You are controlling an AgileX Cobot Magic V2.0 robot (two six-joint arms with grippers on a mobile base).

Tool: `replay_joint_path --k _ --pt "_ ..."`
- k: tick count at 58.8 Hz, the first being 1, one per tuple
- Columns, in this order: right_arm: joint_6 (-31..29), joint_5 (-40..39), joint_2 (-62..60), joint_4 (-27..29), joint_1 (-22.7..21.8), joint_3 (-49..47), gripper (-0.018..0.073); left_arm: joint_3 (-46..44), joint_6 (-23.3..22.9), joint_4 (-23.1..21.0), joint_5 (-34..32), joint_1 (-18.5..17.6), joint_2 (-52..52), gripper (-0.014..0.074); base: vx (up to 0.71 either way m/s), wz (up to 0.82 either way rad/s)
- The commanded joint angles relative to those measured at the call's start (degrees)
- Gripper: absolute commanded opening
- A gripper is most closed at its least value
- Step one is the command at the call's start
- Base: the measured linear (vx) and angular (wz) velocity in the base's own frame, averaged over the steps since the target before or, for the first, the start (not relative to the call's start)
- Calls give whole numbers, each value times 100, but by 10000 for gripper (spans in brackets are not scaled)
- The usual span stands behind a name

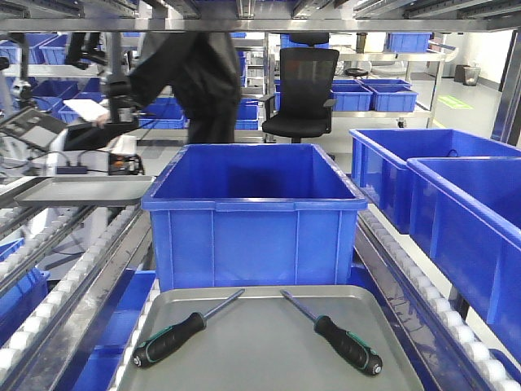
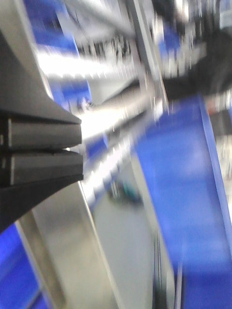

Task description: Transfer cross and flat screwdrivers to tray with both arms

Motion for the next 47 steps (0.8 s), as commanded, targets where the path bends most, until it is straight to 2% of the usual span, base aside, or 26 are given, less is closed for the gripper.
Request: replay_joint_path --k 1,6,9,11,23,47 --pt "-3 -481 62 -15 -23 -146 -8 431 -266 5 -967 464 -301 3 0 0" --pt "-3 -481 62 -15 -23 -146 -8 1027 -562 5 -1278 780 -780 3 0 0" --pt "-3 -481 62 -15 -23 -146 -8 973 -598 127 -651 885 -1054 3 0 0" --pt "-2 -472 68 -15 -23 -146 -8 979 -598 217 -578 922 -1076 3 0 0" --pt "-2 -439 69 -15 -23 -146 -8 985 -598 192 -271 922 -1038 3 0 0" --pt "-9 -438 69 -15 -23 -146 -8 985 -598 192 -255 922 -1038 3 0 0"
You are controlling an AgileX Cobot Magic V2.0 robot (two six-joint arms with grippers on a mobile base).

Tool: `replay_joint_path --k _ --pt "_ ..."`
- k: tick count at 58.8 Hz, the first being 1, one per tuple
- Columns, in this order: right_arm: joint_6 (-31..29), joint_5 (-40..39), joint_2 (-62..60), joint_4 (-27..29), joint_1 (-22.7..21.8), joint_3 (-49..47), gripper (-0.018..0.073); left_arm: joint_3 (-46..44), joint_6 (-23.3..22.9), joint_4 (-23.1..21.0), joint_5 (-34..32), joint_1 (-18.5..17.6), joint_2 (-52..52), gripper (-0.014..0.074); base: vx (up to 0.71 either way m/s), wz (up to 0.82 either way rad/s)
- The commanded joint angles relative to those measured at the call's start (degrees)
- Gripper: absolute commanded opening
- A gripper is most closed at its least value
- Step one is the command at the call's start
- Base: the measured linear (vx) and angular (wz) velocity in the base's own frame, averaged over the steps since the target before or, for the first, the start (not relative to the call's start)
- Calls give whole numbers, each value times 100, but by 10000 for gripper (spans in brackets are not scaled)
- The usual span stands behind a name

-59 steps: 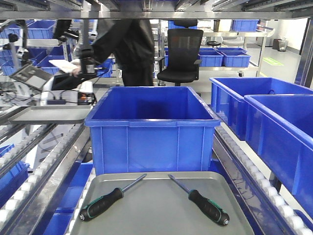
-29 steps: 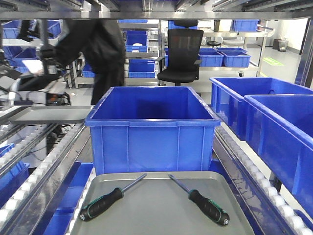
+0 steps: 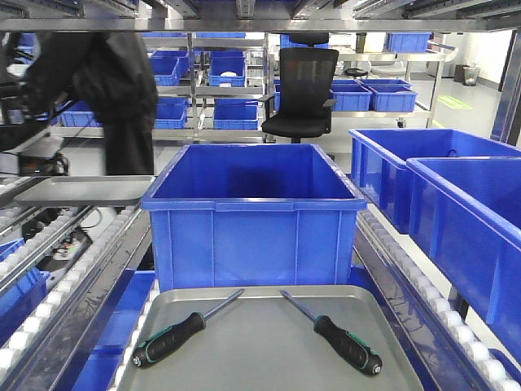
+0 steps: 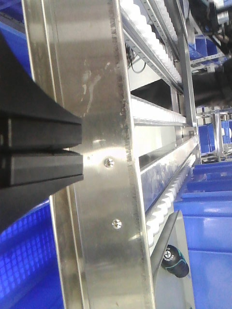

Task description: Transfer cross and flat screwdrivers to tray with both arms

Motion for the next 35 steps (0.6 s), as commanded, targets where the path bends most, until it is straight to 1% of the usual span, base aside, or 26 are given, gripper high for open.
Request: replay_joint_path --k 1,13,17,20,24,27,32,35 --pt "-9 -453 69 -15 -23 -157 -8 -137 -44 -14 -408 -3 -80 3 0 0" --pt "-15 -448 69 -39 -23 -157 -8 -137 -44 -14 -408 -3 -80 3 0 0" --pt "-108 -555 51 -427 -30 -14 -8 -137 -44 -14 -408 -3 -80 3 0 0" --pt "36 -742 -19 -666 -83 214 -8 -137 -44 -14 -408 -3 -80 3 0 0" --pt "509 -1213 -206 -975 -323 729 -8 -137 -44 -14 -408 -3 -80 3 0 0" --pt "799 -1452 -412 -1039 -595 1113 -8 -137 -44 -14 -408 -3 -80 3 0 0" --pt "1051 -1497 -730 -1044 -971 1632 -8 -137 -44 -14 -408 -3 -80 3 0 0" --pt "1213 -1575 -698 -1045 -1059 1847 -8 -137 -44 -14 -409 -3 -72 3 0 0"
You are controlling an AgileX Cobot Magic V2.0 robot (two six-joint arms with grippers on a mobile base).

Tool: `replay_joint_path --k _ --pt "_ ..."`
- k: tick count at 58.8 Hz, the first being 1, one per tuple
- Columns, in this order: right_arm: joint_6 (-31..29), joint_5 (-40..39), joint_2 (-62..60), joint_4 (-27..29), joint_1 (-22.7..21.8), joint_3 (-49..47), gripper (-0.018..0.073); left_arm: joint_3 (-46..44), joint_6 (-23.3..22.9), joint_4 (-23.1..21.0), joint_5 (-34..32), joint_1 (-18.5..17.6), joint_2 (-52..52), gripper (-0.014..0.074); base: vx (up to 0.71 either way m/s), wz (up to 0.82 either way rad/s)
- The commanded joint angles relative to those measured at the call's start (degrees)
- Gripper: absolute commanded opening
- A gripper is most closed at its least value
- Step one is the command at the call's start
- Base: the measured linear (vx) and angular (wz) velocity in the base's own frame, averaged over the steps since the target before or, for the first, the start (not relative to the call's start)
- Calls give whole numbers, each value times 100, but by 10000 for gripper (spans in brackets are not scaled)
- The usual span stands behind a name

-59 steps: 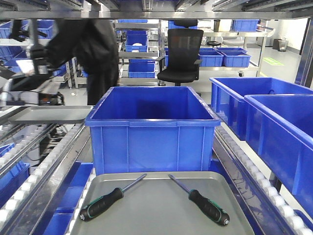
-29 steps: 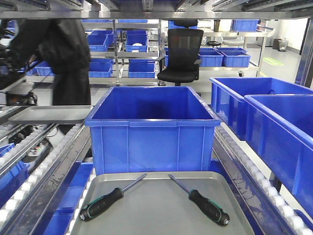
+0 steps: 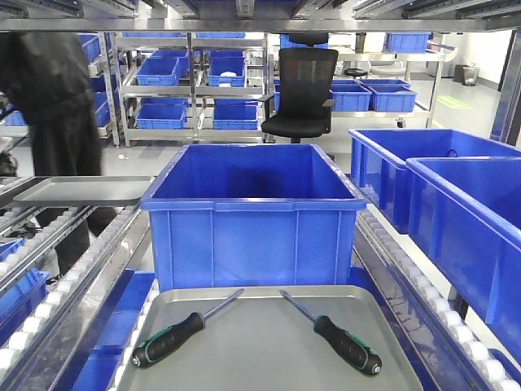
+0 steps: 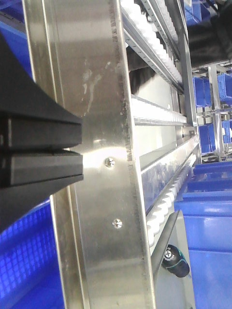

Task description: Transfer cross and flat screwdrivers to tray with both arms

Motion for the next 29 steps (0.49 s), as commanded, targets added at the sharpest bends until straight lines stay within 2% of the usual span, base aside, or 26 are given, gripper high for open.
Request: replay_joint_path --k 1,7,29 --pt "264 -617 -60 -81 -177 234 -8 -137 -44 -14 -427 -3 -72 3 0 0" --pt "264 -263 -60 -154 -177 285 -8 -137 -44 -14 -427 -3 -72 3 0 0" --pt "232 -257 -60 -148 -177 285 -8 -137 -44 -14 -427 -3 -72 3 0 0"
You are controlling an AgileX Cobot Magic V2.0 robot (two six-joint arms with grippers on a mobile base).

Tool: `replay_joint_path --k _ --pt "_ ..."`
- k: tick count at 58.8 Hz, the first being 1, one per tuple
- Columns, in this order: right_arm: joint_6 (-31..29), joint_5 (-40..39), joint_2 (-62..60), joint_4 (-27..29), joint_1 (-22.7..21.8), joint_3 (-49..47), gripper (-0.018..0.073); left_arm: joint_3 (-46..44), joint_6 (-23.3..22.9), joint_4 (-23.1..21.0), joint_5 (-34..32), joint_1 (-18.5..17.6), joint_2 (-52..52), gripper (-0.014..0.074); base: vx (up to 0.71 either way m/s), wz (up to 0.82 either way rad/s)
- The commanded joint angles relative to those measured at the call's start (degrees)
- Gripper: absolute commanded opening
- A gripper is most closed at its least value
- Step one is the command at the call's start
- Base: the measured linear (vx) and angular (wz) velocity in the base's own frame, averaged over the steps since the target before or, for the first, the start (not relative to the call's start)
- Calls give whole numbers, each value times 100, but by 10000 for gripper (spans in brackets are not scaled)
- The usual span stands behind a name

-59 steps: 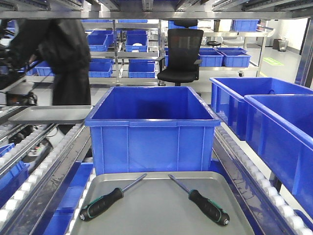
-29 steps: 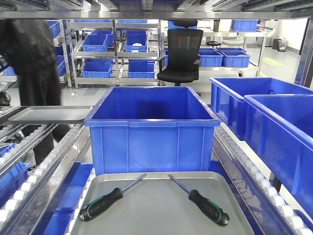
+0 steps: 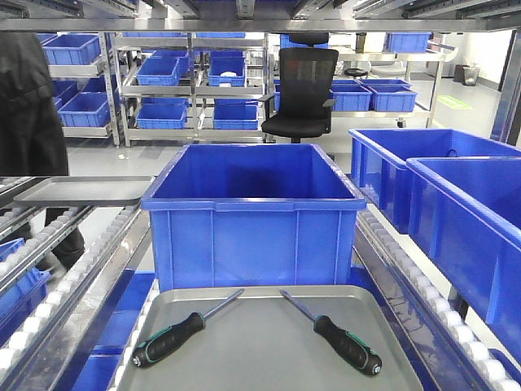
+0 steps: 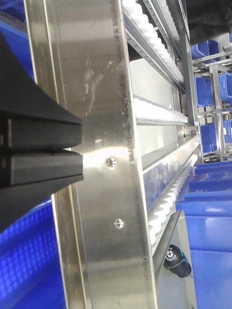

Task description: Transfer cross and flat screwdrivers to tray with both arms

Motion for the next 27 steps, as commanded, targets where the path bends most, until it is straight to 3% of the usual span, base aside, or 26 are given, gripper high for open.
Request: replay_joint_path --k 1,27 --pt "-31 -438 -32 -61 -31 44 -8 -137 -44 -14 -447 -3 -72 3 0 0" --pt "-31 -435 -32 -61 -31 44 -8 -137 -44 -14 -447 -3 -72 3 0 0"
